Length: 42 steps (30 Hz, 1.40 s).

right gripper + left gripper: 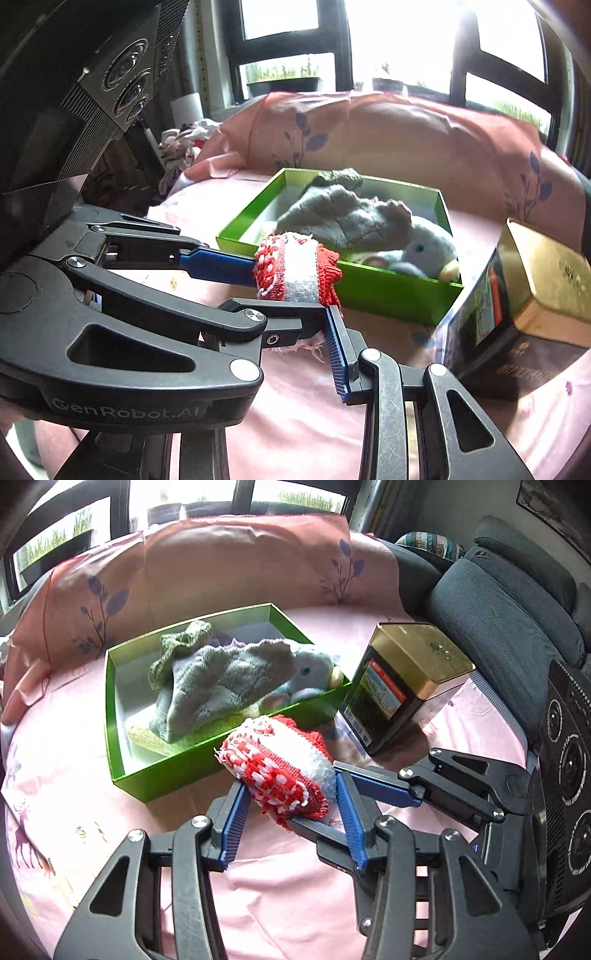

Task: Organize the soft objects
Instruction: 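Grasp the red-and-white knitted item with the left gripper and lift it, then carry the knitted item over the green box with the left gripper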

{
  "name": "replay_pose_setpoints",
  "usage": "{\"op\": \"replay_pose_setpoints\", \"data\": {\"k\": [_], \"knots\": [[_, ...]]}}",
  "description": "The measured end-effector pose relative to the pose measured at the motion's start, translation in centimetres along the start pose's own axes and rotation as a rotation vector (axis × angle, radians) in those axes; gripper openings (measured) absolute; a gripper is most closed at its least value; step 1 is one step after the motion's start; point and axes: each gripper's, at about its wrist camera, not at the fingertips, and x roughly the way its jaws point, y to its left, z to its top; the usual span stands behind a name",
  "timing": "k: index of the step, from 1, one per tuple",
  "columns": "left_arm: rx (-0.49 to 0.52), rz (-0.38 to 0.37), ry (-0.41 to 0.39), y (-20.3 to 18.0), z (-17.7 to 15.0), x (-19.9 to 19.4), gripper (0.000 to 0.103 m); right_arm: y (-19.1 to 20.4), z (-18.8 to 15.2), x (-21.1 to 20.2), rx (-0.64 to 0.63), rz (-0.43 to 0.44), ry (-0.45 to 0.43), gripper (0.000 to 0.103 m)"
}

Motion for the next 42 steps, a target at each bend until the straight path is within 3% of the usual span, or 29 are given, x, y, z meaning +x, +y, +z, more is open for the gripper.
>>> {"op": "replay_pose_setpoints", "data": {"k": [8,19,31,42], "knots": [[0.060,0.065,-0.080,-0.3,2.1,-4.4,0.046,1.1,3.5,-2.5,-0.080,-0.007,-0.086,0.035],[0.062,0.110,-0.129,1.4,5.9,-5.5,0.046,0.2,7.7,-1.8,-0.101,-0.010,-0.150,0.035],[0.025,0.139,-0.111,4.6,9.2,-2.1,0.046,-1.8,10.2,3.1,-0.083,0.003,-0.137,0.035],[-0.007,0.144,-0.025,7.4,9.8,3.5,0.046,-3.5,9.8,8.9,-0.065,0.011,-0.029,0.035]]}}
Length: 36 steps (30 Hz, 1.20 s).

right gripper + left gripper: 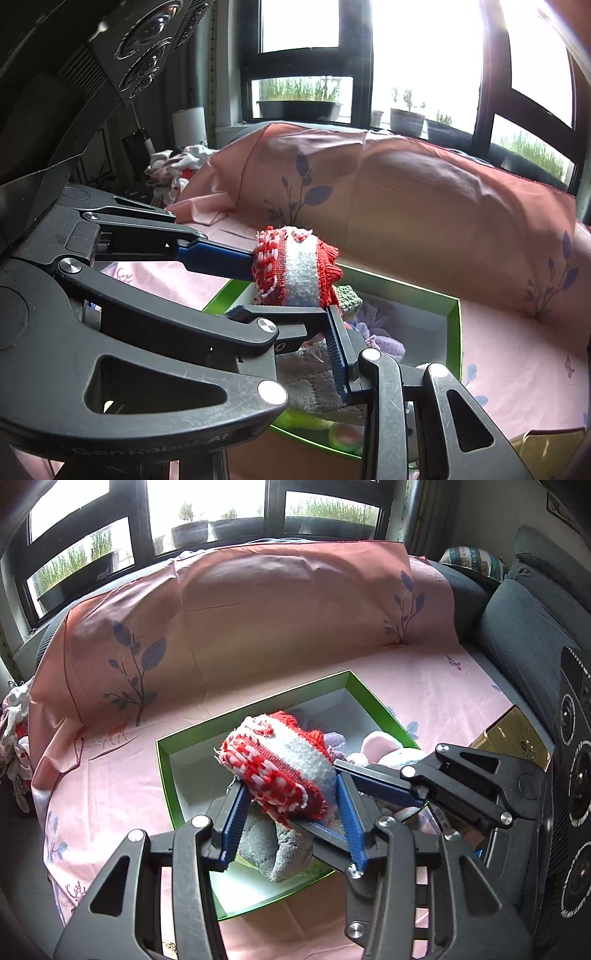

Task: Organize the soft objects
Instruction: 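Carry the knitted item over the green box with the left gripper, then lower the knitted item into the box and open the left gripper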

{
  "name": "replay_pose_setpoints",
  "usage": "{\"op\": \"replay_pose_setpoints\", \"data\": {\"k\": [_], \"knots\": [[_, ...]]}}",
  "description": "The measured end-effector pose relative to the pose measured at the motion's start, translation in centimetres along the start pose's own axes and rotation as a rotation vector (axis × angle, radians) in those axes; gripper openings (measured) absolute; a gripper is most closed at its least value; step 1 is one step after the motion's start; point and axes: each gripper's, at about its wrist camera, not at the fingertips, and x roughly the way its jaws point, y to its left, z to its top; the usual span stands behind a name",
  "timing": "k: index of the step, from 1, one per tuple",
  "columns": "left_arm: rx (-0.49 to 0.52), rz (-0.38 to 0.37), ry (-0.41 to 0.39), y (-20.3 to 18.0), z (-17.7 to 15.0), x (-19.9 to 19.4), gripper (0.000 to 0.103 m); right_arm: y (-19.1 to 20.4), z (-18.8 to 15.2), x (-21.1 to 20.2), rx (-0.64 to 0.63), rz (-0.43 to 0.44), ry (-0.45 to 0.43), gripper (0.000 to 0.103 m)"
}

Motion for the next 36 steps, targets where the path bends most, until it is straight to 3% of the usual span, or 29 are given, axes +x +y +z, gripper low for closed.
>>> {"op": "replay_pose_setpoints", "data": {"k": [17,28,36], "knots": [[-0.067,-0.003,0.066,1.9,-0.5,3.7,0.047,-0.7,-0.7,3.6,0.048,0.023,0.089,0.035],[-0.099,0.010,0.073,2.3,-0.8,3.4,0.049,-0.1,-0.9,3.1,0.032,0.003,0.092,0.036],[-0.132,0.041,0.074,2.9,-1.3,2.3,0.053,-0.2,-1.4,2.0,0.027,-0.029,0.096,0.045]]}}
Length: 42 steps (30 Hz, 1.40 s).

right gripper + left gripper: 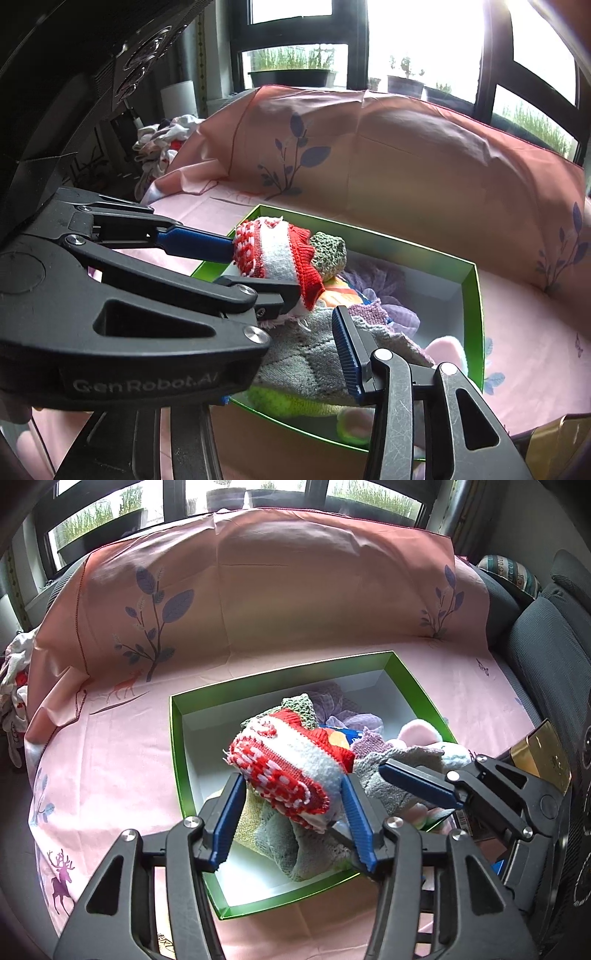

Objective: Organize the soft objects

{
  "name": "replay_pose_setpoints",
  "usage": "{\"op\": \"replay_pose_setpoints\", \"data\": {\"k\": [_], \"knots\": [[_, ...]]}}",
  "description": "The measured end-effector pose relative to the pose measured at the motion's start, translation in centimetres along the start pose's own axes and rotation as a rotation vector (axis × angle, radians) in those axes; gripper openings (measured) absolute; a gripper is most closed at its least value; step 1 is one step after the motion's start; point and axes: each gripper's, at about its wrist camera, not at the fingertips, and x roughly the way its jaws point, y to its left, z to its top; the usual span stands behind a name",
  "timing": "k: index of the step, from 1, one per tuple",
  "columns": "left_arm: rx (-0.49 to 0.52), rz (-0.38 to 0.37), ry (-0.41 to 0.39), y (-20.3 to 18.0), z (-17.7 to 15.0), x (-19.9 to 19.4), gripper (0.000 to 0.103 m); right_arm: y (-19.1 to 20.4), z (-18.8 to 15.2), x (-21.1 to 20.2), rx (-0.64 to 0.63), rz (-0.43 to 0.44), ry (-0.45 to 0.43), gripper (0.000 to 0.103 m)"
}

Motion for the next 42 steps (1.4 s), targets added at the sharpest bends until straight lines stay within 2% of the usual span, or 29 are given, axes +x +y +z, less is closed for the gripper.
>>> {"op": "replay_pose_setpoints", "data": {"k": [2,6,14,16,17,18,31,32,35,42], "knots": [[-0.010,0.010,0.003,0.4,-0.1,-0.3,0.054,-0.3,-0.1,-0.4,0.013,-0.008,-0.001,0.045],[-0.025,0.030,0.002,0.9,-0.8,-1.2,0.062,-0.8,-0.5,-1.3,0.035,-0.028,0.000,0.045],[-0.024,0.073,0.027,0.7,-2.5,-2.1,0.063,-1.3,-1.3,-3.0,0.100,-0.070,0.031,0.046],[-0.028,0.082,0.035,0.6,-3.1,-2.4,0.071,-1.6,-1.7,-3.3,0.126,-0.091,0.058,0.060],[-0.030,0.090,0.036,0.4,-3.3,-2.5,0.078,-1.7,-1.9,-3.5,0.145,-0.105,0.067,0.071],[-0.032,0.096,0.038,0.3,-3.5,-2.6,0.082,-1.8,-2.1,-3.8,0.163,-0.113,0.068,0.075],[-0.103,0.135,0.053,-0.1,-5.0,-4.9,0.086,-2.8,-3.4,-6.0,0.276,-0.179,0.146,0.076],[-0.108,0.139,0.058,0.0,-5.2,-5.1,0.087,-2.9,-3.4,-6.2,0.284,-0.180,0.149,0.076],[-0.126,0.160,0.071,0.1,-5.8,-5.6,0.102,-3.0,-3.5,-6.5,0.296,-0.177,0.163,0.076],[-0.171,0.111,0.126,0.6,-6.7,-6.3,0.102,-2.9,-3.3,-6.9,0.306,-0.184,0.210,0.076]]}}
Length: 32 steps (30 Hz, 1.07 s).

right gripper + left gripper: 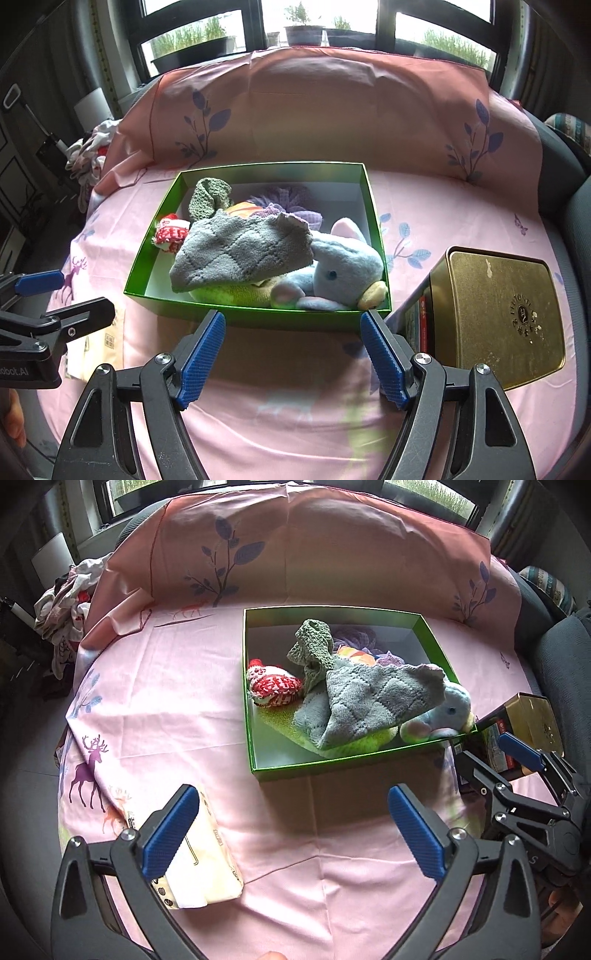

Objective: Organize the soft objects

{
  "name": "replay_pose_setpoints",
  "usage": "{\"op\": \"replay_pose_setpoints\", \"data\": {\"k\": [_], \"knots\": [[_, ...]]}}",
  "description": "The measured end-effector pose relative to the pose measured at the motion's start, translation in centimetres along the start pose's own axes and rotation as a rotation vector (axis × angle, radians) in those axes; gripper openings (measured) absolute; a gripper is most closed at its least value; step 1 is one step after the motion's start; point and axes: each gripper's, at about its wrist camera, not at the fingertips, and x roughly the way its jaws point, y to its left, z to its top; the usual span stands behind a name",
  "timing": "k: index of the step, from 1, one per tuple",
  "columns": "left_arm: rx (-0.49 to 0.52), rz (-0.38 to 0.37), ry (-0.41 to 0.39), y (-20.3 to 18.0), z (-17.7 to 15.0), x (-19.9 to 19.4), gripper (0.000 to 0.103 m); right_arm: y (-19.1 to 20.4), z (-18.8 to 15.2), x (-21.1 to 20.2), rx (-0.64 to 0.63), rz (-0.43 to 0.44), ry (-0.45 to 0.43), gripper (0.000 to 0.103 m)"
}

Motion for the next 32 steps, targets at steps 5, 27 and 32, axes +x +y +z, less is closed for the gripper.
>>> {"op": "replay_pose_setpoints", "data": {"k": [5,27,32], "knots": [[-0.006,0.012,-0.002,0.1,-0.1,-0.6,0.102,-0.1,0.0,-0.6,0.004,-0.007,0.004,0.076],[0.004,-0.004,0.032,-1.0,0.1,0.3,0.102,-0.8,0.4,-1.0,0.015,-0.016,-0.003,0.076],[0.018,0.012,0.022,-1.5,0.2,0.3,0.102,-1.1,0.4,-0.9,0.019,-0.015,-0.004,0.076]]}}
